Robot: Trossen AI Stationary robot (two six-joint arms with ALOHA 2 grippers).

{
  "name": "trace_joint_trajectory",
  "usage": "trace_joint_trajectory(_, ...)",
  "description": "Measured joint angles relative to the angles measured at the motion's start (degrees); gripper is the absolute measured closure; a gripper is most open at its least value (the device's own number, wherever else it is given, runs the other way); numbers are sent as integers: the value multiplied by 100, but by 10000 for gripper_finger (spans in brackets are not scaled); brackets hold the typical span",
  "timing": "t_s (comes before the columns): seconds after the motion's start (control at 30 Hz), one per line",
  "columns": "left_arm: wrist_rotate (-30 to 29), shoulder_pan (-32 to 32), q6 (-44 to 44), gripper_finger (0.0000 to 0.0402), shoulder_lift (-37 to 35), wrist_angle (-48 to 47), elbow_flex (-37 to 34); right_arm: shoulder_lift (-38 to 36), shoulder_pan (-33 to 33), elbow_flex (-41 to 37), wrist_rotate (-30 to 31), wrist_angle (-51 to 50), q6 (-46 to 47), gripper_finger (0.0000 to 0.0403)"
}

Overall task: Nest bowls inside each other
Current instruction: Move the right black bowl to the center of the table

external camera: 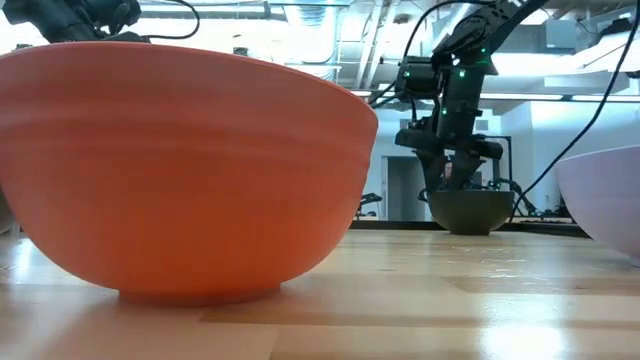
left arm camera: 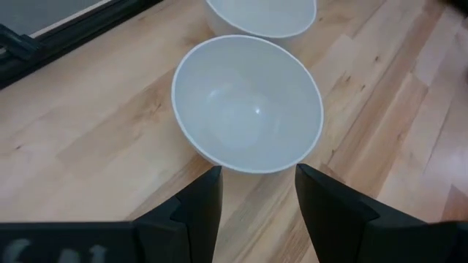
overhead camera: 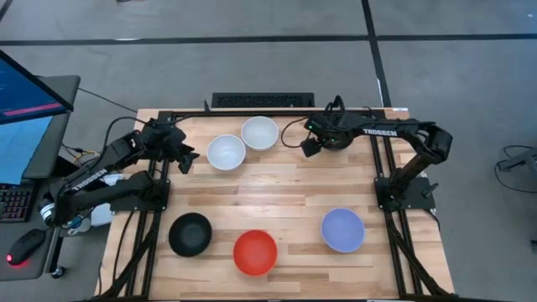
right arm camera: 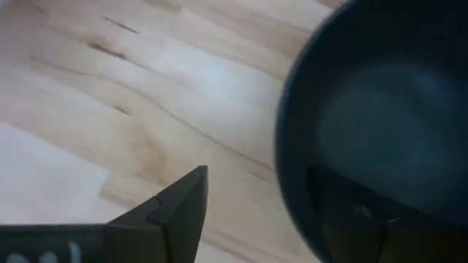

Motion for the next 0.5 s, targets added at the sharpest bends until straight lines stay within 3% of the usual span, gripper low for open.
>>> trace_joint_trajectory(0.33,-275,0,-50,237,0,-24,0,-1,-157,0,423,-172,-58,148)
trace_joint_trajectory(0.5,-493,0,-118,237,0,-27,0,-1,-200,0,304,-227,-311,148)
